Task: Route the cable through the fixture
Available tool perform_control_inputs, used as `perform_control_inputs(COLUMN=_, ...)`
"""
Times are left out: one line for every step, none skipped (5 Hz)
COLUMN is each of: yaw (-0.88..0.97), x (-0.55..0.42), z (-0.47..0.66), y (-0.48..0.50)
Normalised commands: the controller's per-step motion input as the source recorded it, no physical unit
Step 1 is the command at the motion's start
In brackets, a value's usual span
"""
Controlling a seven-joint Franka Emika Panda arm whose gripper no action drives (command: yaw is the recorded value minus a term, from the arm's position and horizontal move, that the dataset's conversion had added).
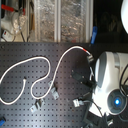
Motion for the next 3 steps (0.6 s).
perform_control_inputs(yaw=0.24, x=0.014, z=0.00, y=0.036)
perform_control_inputs(yaw=-0.03, x=0.000, z=0.02, y=0.000)
perform_control_inputs(yaw=-0.22, x=0.005, z=0.04, y=0.001)
